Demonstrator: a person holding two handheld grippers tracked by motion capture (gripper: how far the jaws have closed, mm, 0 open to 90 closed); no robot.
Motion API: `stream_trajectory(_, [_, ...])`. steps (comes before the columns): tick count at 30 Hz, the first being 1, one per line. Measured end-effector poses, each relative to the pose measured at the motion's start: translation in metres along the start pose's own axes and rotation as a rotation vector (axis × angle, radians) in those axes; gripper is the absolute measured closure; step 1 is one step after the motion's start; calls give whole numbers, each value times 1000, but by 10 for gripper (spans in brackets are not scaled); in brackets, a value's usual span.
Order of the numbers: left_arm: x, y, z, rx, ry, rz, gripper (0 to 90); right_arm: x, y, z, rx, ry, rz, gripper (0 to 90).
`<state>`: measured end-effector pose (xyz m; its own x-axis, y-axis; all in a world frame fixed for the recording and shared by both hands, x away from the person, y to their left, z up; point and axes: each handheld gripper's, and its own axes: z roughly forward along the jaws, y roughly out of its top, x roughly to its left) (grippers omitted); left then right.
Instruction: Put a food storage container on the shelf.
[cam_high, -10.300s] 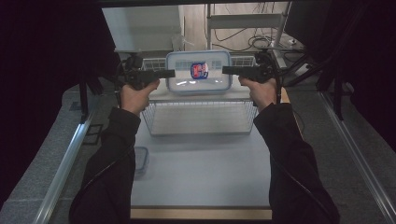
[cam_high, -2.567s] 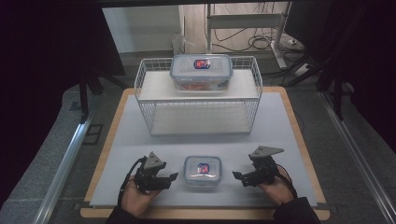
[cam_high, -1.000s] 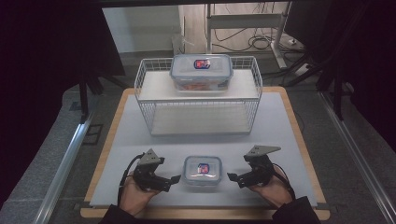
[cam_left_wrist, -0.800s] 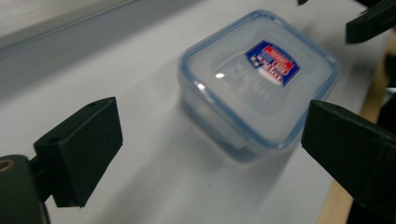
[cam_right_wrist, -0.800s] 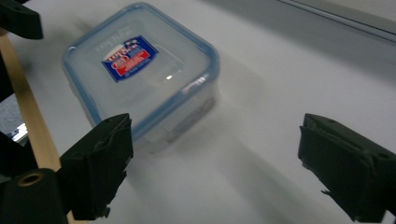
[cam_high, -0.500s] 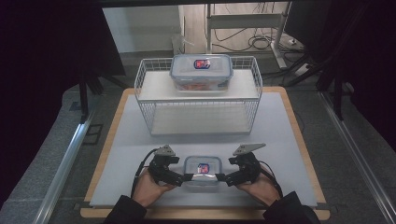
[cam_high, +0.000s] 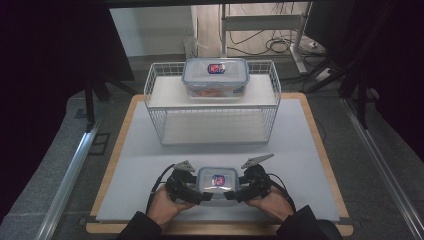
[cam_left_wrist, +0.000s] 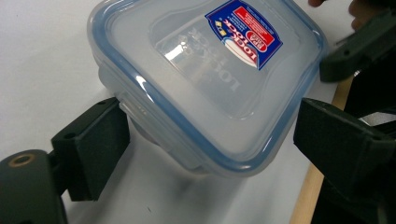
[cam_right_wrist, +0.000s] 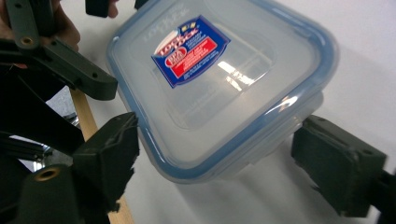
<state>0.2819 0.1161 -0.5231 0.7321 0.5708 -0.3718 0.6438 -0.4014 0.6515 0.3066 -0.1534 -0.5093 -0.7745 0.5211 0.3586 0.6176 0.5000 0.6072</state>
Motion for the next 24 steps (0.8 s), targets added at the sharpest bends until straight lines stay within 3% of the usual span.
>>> stream_trajectory(3, [-1,-3,-6,-25,-16,-10,189,0,-1,-5,-22,4,13,192])
stream_trajectory(5, [0,-6,-10,-50,-33,-36,215,0,-2,-9,-45,4,31,281])
stream_trajectory(6, [1,-10,-14,-74,-37,-50,285,1,-4,-11,-55,-5,28,324])
stream_trajectory(13, [1,-17,-23,-127,-51,-77,476,0,-8,-20,-88,11,44,466])
stream_trajectory(14, [3,-19,-24,-141,-71,-87,492,-1,-11,-24,-96,31,48,499])
stream_trajectory(20, [5,-23,-25,-167,-96,-107,517,-2,-15,-27,-103,47,48,551])
stream_trajectory(22, [8,-26,-25,-180,-112,-128,524,-5,-17,-31,-135,58,68,623])
stream_trajectory(24, [11,-27,-26,-190,-117,-148,548,-8,-19,-32,-136,75,93,638])
